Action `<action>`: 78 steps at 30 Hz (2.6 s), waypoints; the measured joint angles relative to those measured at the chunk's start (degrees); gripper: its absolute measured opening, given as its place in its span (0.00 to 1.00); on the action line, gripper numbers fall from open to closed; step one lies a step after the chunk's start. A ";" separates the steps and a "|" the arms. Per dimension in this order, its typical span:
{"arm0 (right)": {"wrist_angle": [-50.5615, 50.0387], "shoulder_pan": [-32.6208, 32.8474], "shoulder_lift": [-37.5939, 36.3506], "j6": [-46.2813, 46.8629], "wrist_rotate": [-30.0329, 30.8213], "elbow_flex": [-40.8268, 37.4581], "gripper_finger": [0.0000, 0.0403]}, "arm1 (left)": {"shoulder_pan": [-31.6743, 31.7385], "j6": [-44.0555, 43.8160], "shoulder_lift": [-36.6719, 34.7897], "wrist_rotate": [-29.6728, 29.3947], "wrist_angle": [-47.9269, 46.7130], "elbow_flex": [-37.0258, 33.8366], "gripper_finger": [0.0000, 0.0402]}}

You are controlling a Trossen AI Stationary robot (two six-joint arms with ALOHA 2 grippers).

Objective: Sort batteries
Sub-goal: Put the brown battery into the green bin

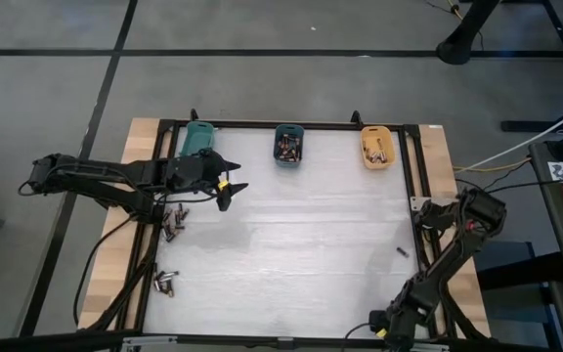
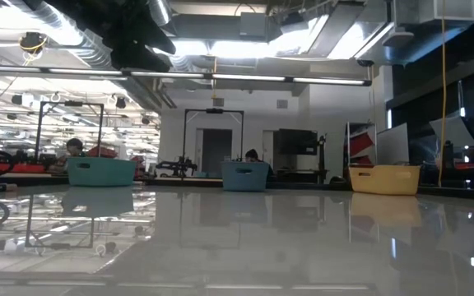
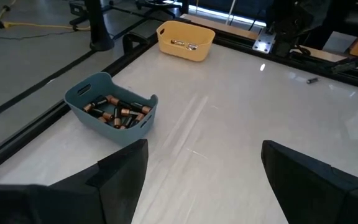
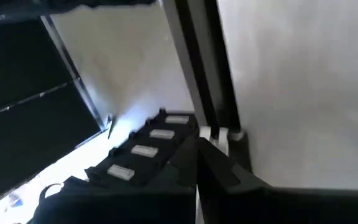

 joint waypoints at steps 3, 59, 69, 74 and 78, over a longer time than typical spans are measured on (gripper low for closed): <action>-5.63 -0.17 0.28 5.28 -2.34 0.80 0.00 | 0.00 0.00 0.00 0.01 0.00 0.00 0.75; -47.36 -4.69 -10.12 -27.59 7.05 2.54 0.53 | -4.51 -5.20 0.33 -0.79 6.59 0.00 0.75; -38.73 -4.69 -3.92 -29.04 6.12 2.64 0.47 | -4.94 -7.06 0.33 -0.80 4.57 0.00 0.75; -39.77 -4.75 -1.30 -29.11 6.35 2.92 0.38 | -4.94 -7.43 0.33 -0.82 4.30 0.00 0.75; -40.59 -4.73 -0.99 -29.17 7.13 2.89 0.29 | -4.94 -7.54 0.33 -0.82 4.28 0.00 0.75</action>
